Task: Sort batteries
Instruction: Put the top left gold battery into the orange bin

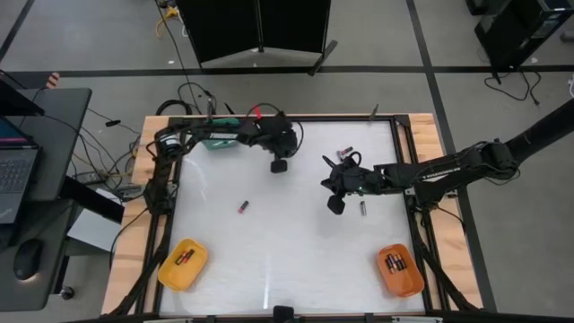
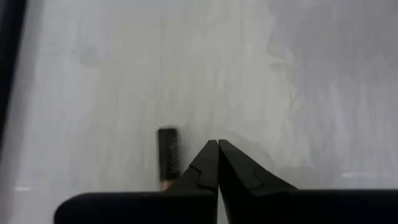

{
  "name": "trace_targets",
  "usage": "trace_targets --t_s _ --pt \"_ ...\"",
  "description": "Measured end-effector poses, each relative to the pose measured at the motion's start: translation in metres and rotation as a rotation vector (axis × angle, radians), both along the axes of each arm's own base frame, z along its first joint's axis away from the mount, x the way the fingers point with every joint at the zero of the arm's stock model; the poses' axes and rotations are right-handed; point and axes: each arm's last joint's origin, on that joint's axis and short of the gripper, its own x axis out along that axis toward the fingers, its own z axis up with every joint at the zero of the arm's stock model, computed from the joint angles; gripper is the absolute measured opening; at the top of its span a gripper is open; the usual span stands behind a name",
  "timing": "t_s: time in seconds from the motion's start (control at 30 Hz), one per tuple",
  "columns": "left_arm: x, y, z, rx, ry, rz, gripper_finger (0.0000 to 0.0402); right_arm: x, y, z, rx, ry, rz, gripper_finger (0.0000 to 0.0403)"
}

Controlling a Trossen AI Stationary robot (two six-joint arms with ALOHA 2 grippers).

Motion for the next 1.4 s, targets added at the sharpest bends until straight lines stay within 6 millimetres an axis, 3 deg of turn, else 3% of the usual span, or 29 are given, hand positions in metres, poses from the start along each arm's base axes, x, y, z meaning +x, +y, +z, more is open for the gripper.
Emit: trace_targets --t_s 0.13,0.27,0.37,0.5,0.73,1.0,1.4 --pt "-0.001 -0.003 -0.002 0.009 0.029 0.002 0.0007 0.000 0.000 0.000 0.000 0.001 0.001 0.0025" --pt "-0.004 0.001 0.021 0.069 -0.019 0.032 0.0006 0.000 0.000 0.000 0.001 -0.001 0.001 0.0030" --pt "-0.009 0.023 0.037 0.079 -0.038 0.083 0.0009 0.000 0.000 0.000 0.000 -0.004 0.001 0.0035" --pt "-0.021 0.061 0.040 0.045 -0.031 0.126 0.0010 0.000 0.000 0.000 -0.005 -0.003 0.004 0.0043" --pt "-0.035 0.110 0.026 -0.094 -0.040 0.114 0.0046 0.001 0.000 0.001 -0.010 -0.008 0.008 0.0050" --pt "-0.028 0.126 0.009 -0.074 -0.019 0.071 0.0099 0.001 0.000 0.001 -0.026 -0.002 0.021 0.0052" --pt "-0.015 0.149 -0.011 -0.053 0.022 0.110 0.0106 0.000 0.000 0.000 -0.032 0.010 0.028 0.0050"
